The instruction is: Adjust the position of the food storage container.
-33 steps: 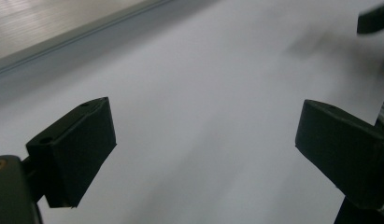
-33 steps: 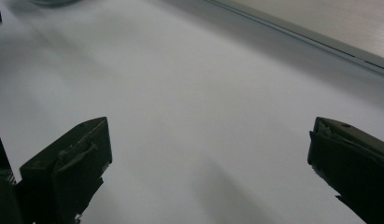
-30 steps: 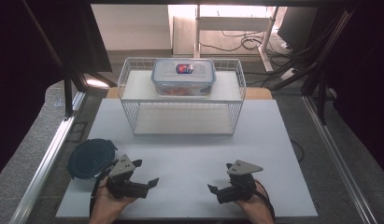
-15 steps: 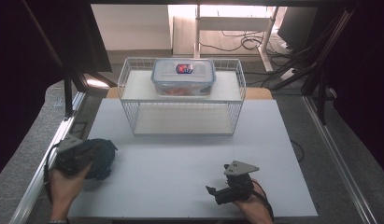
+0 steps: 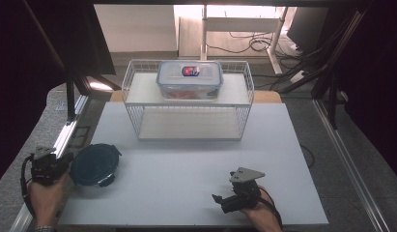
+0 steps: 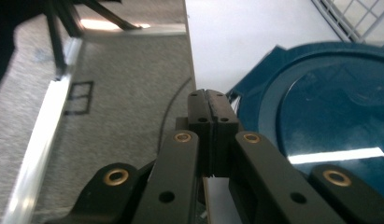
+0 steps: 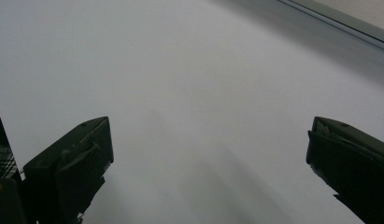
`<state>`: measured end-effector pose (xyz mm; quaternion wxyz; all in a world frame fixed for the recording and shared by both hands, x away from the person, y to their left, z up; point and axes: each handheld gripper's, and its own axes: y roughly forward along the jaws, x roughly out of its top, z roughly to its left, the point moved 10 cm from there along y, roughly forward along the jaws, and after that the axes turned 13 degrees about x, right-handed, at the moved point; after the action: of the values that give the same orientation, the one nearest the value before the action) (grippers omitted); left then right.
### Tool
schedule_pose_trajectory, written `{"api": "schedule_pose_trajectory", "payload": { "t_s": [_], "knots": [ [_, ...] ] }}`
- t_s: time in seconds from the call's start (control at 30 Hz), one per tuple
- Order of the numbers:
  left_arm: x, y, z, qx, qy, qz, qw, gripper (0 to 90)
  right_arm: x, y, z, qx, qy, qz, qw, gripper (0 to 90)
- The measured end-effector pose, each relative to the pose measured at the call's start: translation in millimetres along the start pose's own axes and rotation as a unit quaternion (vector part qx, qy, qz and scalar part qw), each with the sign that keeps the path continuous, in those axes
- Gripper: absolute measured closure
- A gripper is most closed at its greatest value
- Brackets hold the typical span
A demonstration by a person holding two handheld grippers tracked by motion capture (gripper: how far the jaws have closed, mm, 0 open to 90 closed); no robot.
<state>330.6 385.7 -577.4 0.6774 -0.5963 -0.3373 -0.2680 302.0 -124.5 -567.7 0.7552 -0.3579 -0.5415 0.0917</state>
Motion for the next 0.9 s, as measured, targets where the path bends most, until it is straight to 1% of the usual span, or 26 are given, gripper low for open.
{"api": "schedule_pose_trajectory", "payload": {
  "t_s": [0.03, 0.1, 0.13, 0.27, 0.4, 0.53, 0.57, 0.9],
  "knots": [
    [0.8, -0.6, -2.6, -0.014, -0.004, 0.0, 0.9999, 90.0, -0.2, 0.1, 0.1, 0.0, 0.0, 0.0, 1.0, 0.5],
    [1.2, -0.9, -4.0, 0.0, 0.011, 0.003, 0.9999, 90.0, -0.2, 0.1, 0.0, 0.001, 0.001, 0.001, 1.0, 0.6],
    [1.5, -0.9, -4.7, 0.004, 0.012, 0.002, 0.9999, 90.0, -0.2, 0.2, -0.3, 0.001, 0.001, 0.001, 1.0, 0.7],
    [1.8, -0.7, -6.7, -0.001, 0.007, 0.002, 1.0, 90.0, -0.4, 0.6, -0.3, 0.002, 0.001, 0.002, 1.0, 0.8],
    [2.8, -1.1, -15.2, -0.012, 0.014, 0.002, 0.9998, 90.0, -0.5, 1.7, 0.0, 0.003, 0.0, 0.004, 1.0, 0.9],
    [4.8, -1.8, -32.9, -0.03, 0.024, 0.002, 0.9993, 90.0, -1.0, 2.3, 0.0, 0.004, 0.001, 0.005, 1.0, 0.9],
    [5.4, -2.2, -37.8, -0.034, 0.029, 0.001, 0.999, 90.0, -1.1, 2.1, -0.1, 0.004, 0.001, 0.005, 1.0, 0.9],
    [4.8, -13.3, -93.9, -0.059, 0.058, 0.004, 0.9966, 90.0, -3.7, 0.6, -4.9, 0.006, 0.014, 0.005, 0.9999, 0.9]
  ]
}}
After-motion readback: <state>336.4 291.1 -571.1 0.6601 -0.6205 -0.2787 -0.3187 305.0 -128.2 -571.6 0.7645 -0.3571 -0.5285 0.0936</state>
